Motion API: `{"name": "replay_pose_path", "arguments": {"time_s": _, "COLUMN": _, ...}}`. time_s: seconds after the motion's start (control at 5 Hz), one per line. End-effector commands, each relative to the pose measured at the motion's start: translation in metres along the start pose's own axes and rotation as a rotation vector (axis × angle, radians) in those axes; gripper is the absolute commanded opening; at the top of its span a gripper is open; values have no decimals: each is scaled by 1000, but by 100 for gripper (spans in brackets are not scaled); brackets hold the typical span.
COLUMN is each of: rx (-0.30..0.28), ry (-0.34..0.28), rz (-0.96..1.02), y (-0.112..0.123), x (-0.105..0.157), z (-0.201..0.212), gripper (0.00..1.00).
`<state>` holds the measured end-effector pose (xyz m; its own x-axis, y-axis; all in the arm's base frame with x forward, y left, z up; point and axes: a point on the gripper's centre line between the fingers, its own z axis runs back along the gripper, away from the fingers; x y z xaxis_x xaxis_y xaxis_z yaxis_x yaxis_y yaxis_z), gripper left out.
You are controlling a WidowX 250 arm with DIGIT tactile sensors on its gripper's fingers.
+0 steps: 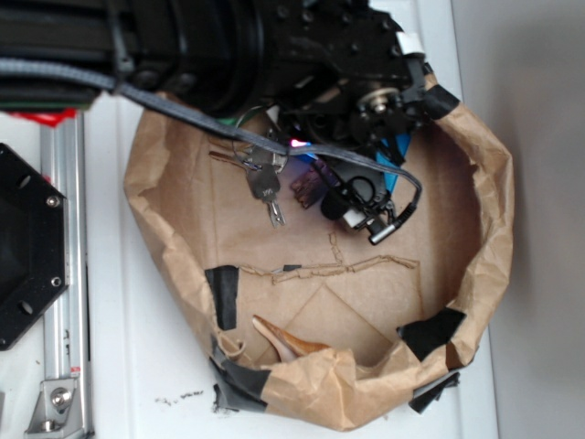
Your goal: Grab the wood chip.
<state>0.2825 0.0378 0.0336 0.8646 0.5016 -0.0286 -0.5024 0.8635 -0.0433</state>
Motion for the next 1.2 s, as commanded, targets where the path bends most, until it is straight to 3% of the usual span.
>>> {"name": "replay_pose_path", "arguments": {"time_s": 0.0, "rx": 2, "ry": -32, "rz": -51, "y": -13, "x": 20, "z": -9, "gripper": 100}}
{"name": "replay_pose_path", "arguments": {"time_s": 0.2, "rx": 29, "ry": -35, "rz": -85, "y": -21, "x": 22, "z": -19, "gripper": 100}}
{"name": "replay_pose_path", "arguments": {"time_s": 0.4, "rx": 22, "ry": -20, "rz": -106, "y": -23, "x": 18, "z": -30, "gripper": 0}}
{"name": "replay_pose_path", "arguments": {"time_s": 1.0, "rx": 12, "ry": -58, "rz": -146, "y": -17, "x": 2, "z": -18, "gripper": 0}}
